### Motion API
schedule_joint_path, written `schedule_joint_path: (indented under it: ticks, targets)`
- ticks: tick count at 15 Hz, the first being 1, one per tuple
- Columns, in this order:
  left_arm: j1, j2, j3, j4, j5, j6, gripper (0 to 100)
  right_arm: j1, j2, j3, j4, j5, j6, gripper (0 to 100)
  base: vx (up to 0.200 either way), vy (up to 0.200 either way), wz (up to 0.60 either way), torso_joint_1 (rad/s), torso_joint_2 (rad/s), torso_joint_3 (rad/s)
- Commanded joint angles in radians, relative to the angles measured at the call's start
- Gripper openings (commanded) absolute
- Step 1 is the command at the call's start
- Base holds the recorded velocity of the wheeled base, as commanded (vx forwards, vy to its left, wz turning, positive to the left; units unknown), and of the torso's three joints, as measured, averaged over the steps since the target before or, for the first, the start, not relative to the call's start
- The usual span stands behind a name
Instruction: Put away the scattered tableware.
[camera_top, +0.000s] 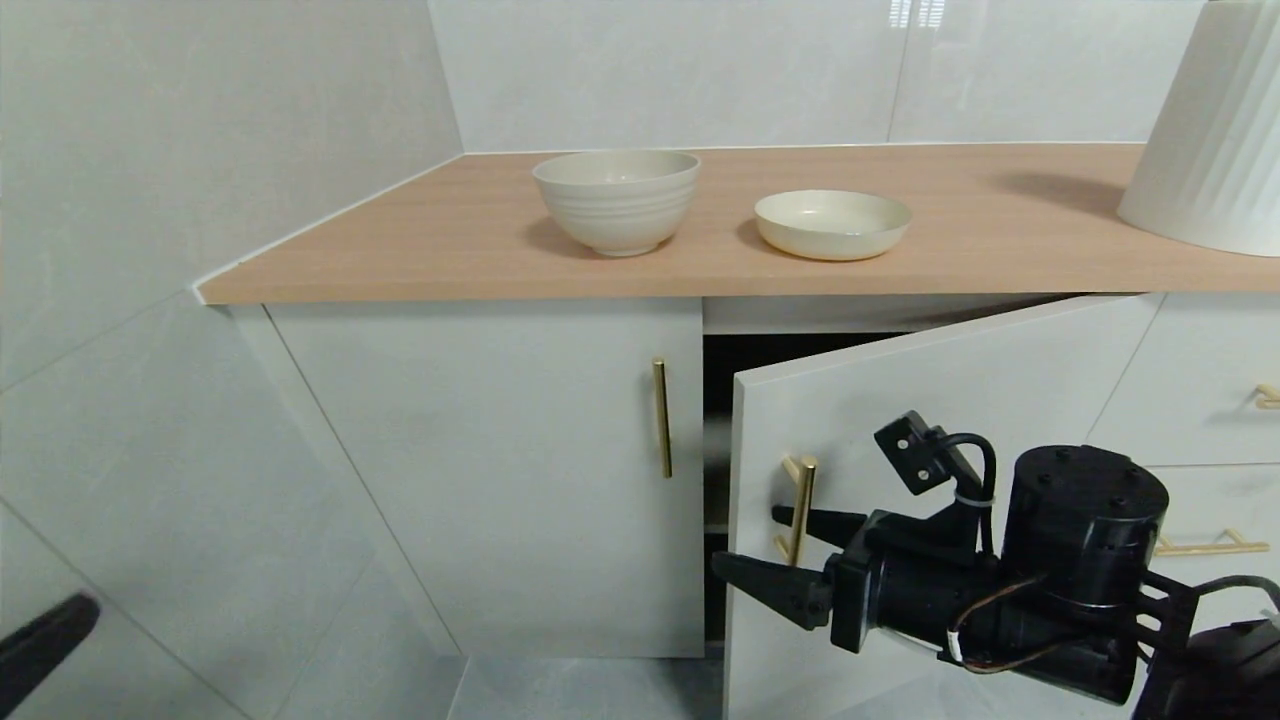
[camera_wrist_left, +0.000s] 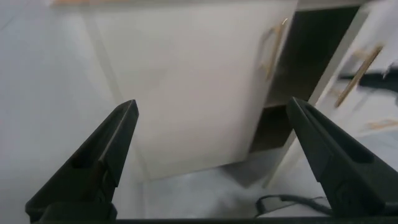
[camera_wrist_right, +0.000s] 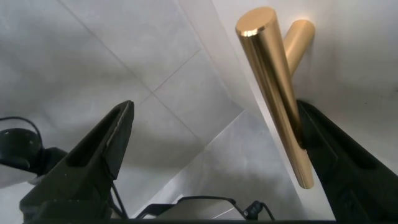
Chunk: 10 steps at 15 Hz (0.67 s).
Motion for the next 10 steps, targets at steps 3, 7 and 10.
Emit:
schedule_joint_path:
  ticks: [3,7,10]
  targets:
    - [-0.160,0.673,-0.108,-0.313,-0.070,0.005,0,-0.001,-0.015,0.012,-0.003,-0.005,-0.001,100,0.000,0.000,0.00,0.000,0.00,0.000]
    - [-0.255,0.803,-0.104,-0.458,-0.072,-0.030,0,-0.001,-0.013,0.012,-0.003,-0.005,-0.001,100,0.000,0.000,0.00,0.000,0.00,0.000]
    - [-0.357,1.061,-0.103,-0.720,-0.070,-0.045,0,0.000,-0.005,0.039,-0.003,-0.005,-0.001,100,0.000,0.000,0.00,0.000,0.00,0.000]
